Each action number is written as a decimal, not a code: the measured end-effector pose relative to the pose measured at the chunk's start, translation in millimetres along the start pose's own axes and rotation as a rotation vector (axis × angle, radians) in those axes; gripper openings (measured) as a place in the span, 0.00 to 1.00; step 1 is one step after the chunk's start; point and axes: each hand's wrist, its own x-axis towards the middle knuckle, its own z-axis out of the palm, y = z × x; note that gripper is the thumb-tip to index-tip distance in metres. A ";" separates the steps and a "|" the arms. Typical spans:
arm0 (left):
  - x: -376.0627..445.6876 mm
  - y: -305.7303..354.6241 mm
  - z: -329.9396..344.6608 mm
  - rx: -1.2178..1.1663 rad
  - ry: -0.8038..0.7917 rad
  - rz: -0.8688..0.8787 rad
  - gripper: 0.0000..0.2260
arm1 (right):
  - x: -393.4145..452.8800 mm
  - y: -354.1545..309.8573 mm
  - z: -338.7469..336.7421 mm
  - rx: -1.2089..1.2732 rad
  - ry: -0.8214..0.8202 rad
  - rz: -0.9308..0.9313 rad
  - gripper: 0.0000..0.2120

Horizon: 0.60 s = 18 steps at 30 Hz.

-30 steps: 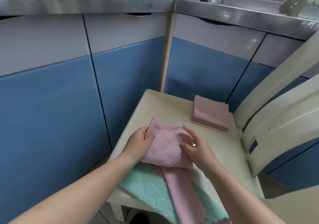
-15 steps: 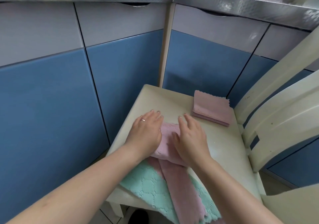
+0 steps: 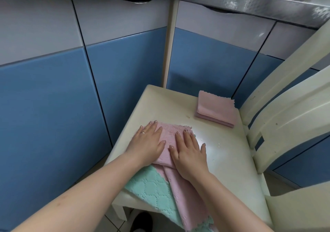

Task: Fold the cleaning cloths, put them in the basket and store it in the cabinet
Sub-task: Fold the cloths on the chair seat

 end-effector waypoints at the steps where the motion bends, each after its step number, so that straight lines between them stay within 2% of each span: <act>1: -3.3 -4.0 -3.7 -0.044 0.064 -0.016 0.26 | -0.1 0.3 0.9 0.002 0.003 0.000 0.28; 4: -18.5 -17.9 -20.1 -0.243 0.209 -0.141 0.20 | 1.5 0.1 1.7 0.014 0.019 -0.005 0.28; 8: -16.0 -25.7 -32.2 -0.537 0.016 -0.377 0.16 | -0.8 0.8 5.3 0.042 0.082 -0.012 0.29; 10: -9.5 -23.1 -34.1 -0.770 -0.046 -0.438 0.07 | -3.5 1.7 7.0 0.133 0.190 -0.009 0.36; 12: -5.5 -17.2 -36.2 -0.962 -0.065 -0.470 0.03 | -5.0 4.6 6.1 0.291 0.299 0.001 0.38; 14: -4.4 -11.7 -35.5 -1.054 -0.068 -0.457 0.03 | -6.8 7.2 4.6 0.422 0.362 0.012 0.39; 16: -2.9 -7.7 -33.4 -1.126 -0.064 -0.454 0.08 | -8.7 8.2 3.6 0.526 0.392 0.029 0.41; 18: -3.3 -2.8 -33.9 -1.216 -0.053 -0.451 0.09 | -9.5 8.7 3.5 0.579 0.412 0.039 0.42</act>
